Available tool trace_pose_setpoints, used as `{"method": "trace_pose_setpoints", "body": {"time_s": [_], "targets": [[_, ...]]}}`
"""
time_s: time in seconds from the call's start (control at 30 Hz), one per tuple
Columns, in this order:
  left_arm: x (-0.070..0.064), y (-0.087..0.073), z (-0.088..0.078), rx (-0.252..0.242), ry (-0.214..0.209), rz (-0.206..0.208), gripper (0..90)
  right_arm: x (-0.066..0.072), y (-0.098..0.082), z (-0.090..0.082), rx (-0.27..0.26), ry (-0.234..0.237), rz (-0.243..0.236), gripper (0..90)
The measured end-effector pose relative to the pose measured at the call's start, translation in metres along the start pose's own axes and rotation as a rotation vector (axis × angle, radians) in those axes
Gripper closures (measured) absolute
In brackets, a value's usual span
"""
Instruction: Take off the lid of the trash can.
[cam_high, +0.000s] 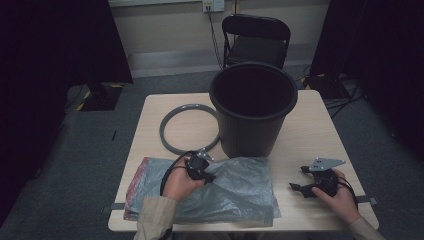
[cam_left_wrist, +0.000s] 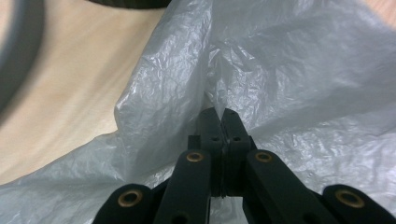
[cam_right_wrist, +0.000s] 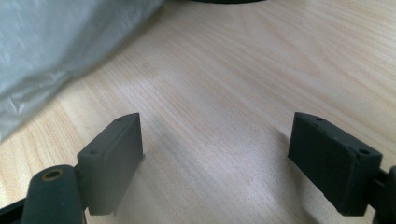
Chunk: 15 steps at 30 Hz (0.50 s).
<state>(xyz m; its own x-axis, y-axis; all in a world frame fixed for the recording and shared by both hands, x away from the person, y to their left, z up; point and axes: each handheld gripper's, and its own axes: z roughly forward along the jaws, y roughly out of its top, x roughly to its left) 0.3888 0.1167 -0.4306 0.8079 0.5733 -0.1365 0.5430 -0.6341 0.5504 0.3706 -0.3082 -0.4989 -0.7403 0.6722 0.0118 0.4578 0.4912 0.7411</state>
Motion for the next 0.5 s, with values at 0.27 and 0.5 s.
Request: {"method": "trace_pose_setpoints", "body": {"time_s": [0.27,0.5], "targets": [[0.006,0.013,-0.043,-0.012,0.009,-0.003,90.0,0.0,0.0,0.0,0.003,-0.001,0.008,16.7],[0.006,0.025,-0.063,0.018,0.032,0.002,90.0,0.0,0.0,0.0,0.003,-0.001,0.008,16.7]]}}
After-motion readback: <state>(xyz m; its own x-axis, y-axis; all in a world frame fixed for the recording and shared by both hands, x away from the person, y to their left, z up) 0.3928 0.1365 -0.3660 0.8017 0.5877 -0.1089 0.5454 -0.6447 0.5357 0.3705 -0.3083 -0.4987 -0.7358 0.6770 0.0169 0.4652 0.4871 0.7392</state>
